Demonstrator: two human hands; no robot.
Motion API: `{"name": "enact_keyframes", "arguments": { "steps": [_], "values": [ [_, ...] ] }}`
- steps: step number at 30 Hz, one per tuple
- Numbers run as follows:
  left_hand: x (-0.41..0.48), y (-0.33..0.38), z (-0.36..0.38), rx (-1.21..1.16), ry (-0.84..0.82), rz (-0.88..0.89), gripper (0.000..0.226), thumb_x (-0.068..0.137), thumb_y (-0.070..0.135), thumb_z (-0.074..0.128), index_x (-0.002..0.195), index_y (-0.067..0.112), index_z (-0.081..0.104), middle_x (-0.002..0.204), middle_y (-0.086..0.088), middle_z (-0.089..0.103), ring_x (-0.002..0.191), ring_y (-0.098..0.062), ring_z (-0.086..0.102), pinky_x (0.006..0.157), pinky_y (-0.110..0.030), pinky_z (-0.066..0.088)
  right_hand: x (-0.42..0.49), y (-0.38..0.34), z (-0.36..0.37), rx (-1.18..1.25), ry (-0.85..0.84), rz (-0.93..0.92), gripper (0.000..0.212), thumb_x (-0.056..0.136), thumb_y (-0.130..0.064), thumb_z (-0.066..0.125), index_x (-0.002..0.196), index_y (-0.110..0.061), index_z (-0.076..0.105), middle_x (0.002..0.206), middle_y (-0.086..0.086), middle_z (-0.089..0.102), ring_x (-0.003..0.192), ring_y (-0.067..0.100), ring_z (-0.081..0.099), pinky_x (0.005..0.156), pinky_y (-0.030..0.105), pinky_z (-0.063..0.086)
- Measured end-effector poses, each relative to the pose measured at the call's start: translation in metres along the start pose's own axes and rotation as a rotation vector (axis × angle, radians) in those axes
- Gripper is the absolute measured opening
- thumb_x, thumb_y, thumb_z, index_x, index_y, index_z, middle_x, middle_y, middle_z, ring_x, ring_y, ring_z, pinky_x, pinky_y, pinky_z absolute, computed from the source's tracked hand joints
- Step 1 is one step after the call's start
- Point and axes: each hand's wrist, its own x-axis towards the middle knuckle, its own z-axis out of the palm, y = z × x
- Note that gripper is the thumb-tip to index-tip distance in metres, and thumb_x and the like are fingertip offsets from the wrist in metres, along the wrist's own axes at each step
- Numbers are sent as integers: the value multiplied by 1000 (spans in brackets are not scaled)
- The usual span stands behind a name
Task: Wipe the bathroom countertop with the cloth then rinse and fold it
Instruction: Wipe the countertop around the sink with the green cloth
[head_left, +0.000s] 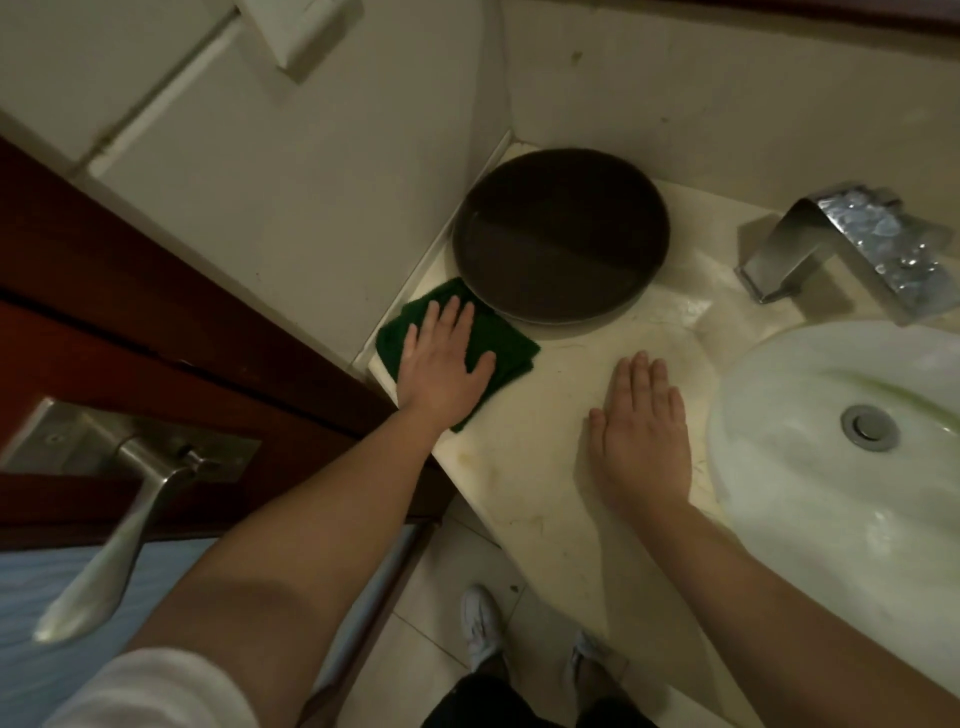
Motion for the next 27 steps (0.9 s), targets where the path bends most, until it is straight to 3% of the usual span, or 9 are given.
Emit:
{"name": "enact_keyframes", "arguments": {
  "steps": [9, 14, 17, 22, 27],
  "values": [
    [-33, 21, 12, -107, 100, -395, 74, 95, 53, 22, 155, 15, 2, 164, -5, 3, 150, -24, -1, 122, -45, 3, 1, 3, 5, 34, 42, -19, 64, 99, -33, 25, 154, -4, 10, 163, 16, 9, 151, 30, 6, 122, 43, 7],
    [-103, 54, 26, -219, 89, -439, 76, 97, 49, 28, 154, 5, 4, 163, -12, 2, 150, -30, -2, 122, -47, 8, 0, 9, 3, 36, 11, -77, 62, 101, -32, 25, 154, -4, 10, 163, 17, 8, 151, 31, 6, 122, 44, 9],
    [-144, 85, 32, -189, 51, -356, 77, 94, 48, 23, 153, 2, 6, 163, -15, 4, 150, -31, -1, 122, -47, 9, 0, 29, -4, 32, -4, -192, 60, 102, -31, 25, 155, -6, 12, 163, 14, 11, 151, 30, 7, 121, 41, 9],
    [-210, 126, 44, -93, -51, -71, 78, 92, 48, 26, 153, 2, 9, 162, -16, 4, 150, -32, 0, 121, -47, 3, -1, 57, -9, -29, -17, -367, 60, 100, -34, 23, 153, -4, 22, 161, 15, 20, 149, 30, 16, 118, 32, 6],
    [-224, 160, 48, 26, -226, 386, 77, 95, 51, 25, 152, 5, -2, 162, -18, -5, 149, -33, -9, 121, -50, 1, -1, 61, -12, 5, -51, -410, 57, 103, -31, 29, 153, -6, 21, 161, 13, 18, 150, 28, 14, 118, 36, 9]
  ]
}}
